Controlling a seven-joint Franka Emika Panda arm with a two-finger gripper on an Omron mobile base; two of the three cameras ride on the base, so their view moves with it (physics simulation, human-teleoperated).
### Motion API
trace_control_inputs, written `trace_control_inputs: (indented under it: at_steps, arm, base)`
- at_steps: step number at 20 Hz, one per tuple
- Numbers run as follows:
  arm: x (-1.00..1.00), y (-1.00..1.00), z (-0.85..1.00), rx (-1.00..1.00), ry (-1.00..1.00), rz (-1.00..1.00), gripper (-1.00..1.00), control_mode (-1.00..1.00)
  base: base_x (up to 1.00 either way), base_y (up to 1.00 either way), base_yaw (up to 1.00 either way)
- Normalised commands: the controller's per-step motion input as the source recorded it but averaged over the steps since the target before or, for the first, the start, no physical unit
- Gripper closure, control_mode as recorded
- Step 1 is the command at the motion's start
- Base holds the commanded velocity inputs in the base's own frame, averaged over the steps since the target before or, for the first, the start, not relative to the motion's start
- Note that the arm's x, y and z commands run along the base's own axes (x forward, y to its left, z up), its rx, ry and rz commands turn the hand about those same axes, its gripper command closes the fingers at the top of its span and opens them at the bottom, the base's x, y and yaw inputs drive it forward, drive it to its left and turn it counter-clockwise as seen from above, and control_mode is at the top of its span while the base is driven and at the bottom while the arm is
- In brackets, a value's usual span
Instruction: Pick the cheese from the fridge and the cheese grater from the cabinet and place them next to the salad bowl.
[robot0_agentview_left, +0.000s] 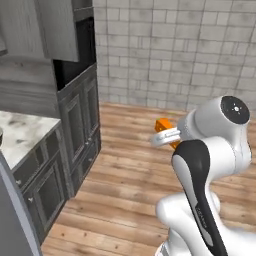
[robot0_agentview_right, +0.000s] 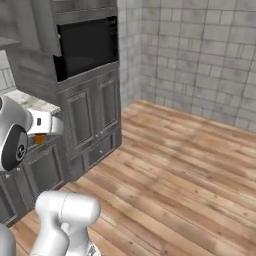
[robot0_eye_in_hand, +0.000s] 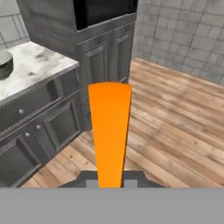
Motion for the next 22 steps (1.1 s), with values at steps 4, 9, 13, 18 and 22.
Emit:
trace_control_inputs:
  at_steps: [4, 9, 13, 18, 22]
  arm:
    - [0.0, 0.0, 0.0, 0.0, 0.0, 0.0, 1.0, 1.0]
    - [0.0, 0.0, 0.0, 0.0, 0.0, 0.0, 1.0, 1.0]
    - [0.0, 0.0, 0.0, 0.0, 0.0, 0.0, 1.0, 1.0]
    - [0.0, 0.0, 0.0, 0.0, 0.0, 0.0, 1.0, 1.0]
    - [0.0, 0.0, 0.0, 0.0, 0.0, 0.0, 1.0, 1.0]
  base:
    - [0.58, 0.0, 0.63]
    - [0.62, 0.0, 0.58]
    - [0.67, 0.0, 0.52]
    - [0.73, 0.0, 0.45]
    - [0.71, 0.0, 0.48]
